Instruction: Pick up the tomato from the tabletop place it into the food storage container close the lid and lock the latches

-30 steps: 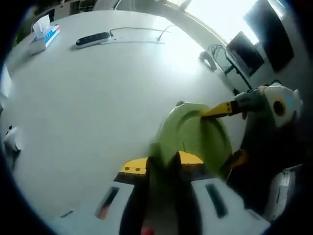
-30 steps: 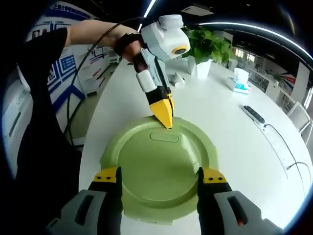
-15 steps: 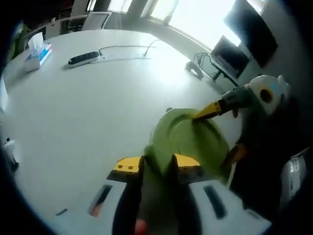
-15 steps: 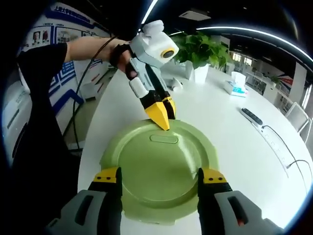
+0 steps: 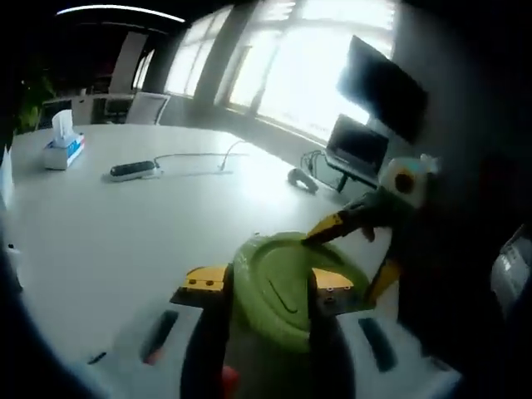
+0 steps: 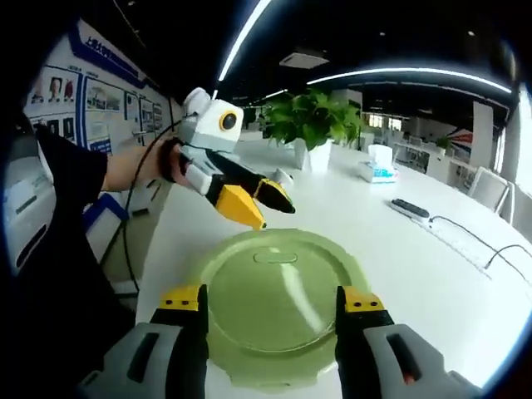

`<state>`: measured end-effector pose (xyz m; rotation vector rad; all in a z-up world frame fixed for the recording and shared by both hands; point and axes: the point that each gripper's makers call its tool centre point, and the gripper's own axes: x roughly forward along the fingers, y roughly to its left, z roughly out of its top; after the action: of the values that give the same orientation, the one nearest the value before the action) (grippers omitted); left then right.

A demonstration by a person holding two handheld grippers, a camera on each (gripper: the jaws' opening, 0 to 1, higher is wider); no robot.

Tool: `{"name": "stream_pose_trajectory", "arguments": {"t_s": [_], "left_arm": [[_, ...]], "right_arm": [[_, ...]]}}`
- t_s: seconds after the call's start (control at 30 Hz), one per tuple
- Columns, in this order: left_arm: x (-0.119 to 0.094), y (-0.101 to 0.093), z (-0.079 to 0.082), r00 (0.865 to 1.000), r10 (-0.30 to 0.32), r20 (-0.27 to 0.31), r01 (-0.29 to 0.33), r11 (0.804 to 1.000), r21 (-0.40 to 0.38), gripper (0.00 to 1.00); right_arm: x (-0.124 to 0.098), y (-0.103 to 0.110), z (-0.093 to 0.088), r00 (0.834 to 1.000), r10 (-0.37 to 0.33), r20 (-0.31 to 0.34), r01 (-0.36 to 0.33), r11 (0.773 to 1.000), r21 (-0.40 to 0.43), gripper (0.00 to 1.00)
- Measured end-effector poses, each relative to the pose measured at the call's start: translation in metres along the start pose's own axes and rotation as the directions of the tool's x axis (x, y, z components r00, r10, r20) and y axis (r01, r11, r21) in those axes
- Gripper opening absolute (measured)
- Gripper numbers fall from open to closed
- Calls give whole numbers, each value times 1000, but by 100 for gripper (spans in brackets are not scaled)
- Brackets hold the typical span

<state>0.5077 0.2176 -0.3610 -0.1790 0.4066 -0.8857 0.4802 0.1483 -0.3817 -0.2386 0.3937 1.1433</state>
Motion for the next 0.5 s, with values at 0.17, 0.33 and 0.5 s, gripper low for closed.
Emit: {"name": "stream_pose_trajectory", "arguments": {"t_s": [0.17,0.33,0.5], "left_arm": [[-6,2,12,982,43,186,-60,994,87,34],[-12,-2,-1,963,62,261,-86,993,84,37],[-33,-8,6,938,67,341,-115,986,122,40]], "right_arm": [[-15,-13,6,983,-117,141,114,993,30,53],[-30,-19,-8,960,-211,184,202,977,65,53],[-60,-27,-3,898,-322,299,300,947,117,53]]}}
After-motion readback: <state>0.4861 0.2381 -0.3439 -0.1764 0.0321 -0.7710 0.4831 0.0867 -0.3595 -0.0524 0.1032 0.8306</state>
